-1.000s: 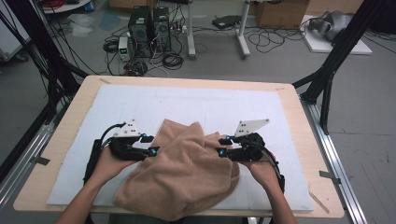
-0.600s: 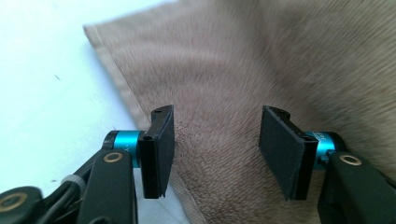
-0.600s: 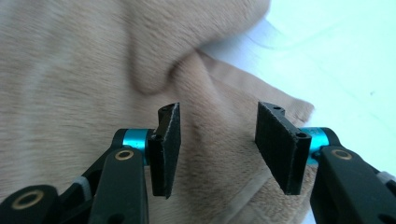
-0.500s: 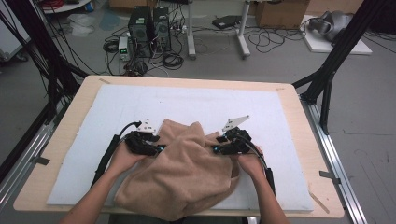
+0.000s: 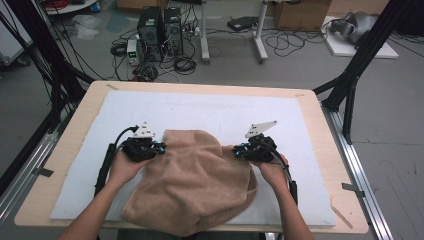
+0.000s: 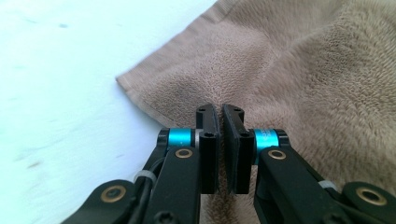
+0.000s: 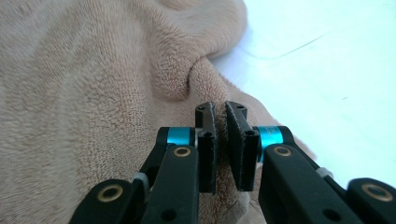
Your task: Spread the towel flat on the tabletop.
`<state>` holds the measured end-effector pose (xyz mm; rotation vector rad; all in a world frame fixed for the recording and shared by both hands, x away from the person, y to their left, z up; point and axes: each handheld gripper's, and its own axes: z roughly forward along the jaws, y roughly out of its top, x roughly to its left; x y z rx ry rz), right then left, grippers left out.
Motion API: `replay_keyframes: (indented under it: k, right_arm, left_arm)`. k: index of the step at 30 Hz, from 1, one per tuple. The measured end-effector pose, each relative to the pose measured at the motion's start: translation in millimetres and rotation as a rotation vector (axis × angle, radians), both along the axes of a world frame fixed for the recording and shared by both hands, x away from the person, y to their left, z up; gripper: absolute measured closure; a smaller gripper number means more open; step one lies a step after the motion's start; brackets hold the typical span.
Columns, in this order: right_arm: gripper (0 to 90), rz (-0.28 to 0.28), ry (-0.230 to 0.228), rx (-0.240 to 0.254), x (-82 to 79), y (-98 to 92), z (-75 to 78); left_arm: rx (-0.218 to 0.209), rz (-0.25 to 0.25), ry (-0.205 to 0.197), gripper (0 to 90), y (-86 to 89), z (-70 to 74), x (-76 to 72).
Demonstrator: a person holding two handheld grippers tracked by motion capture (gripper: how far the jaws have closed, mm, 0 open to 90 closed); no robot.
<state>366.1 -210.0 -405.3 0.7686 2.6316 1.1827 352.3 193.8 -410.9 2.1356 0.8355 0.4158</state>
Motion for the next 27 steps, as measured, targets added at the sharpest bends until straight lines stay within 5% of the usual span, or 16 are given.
replay_keyframes:
  k: [5,10,16,20,24,25,26,27]
  right_arm:
    - [83.2,0.012,-0.008,0.02,-3.2,-7.6,14.1]
    - [83.2,0.045,0.019,0.029,-8.2,-6.9,19.2]
    - [83.2,0.07,0.065,0.024,1.6,-2.4,11.8]
    - [83.8,0.032,0.037,0.013,25.8,-2.8,25.5]
    - [81.7,-0.09,-0.067,-0.004,67.2,-2.4,67.8]
    - [73.0,-0.153,-0.118,-0.017,80.2,-3.1,79.5]
    - [60.8,-0.218,-0.144,-0.021,89.3,-4.7,84.6]
    - [57.5,-0.269,-0.118,-0.006,97.5,-7.4,86.1]
  left_arm:
    - [-0.043,0.02,-0.004,84.9,18.5,7.7,-9.1]
    - [-0.021,-0.004,-0.014,84.8,21.0,11.1,-22.2]
    - [-0.035,0.037,-0.011,84.8,20.8,9.9,-13.8]
    - [-0.057,0.125,-0.063,85.0,17.1,23.6,11.6]
    - [-0.095,0.215,-0.154,84.1,8.2,53.1,56.6]
    - [-0.102,0.243,-0.176,80.1,5.9,56.7,67.0]
    - [-0.097,0.271,-0.157,68.5,5.3,58.2,76.7]
    - [-0.115,0.276,-0.113,59.5,6.6,57.5,83.8]
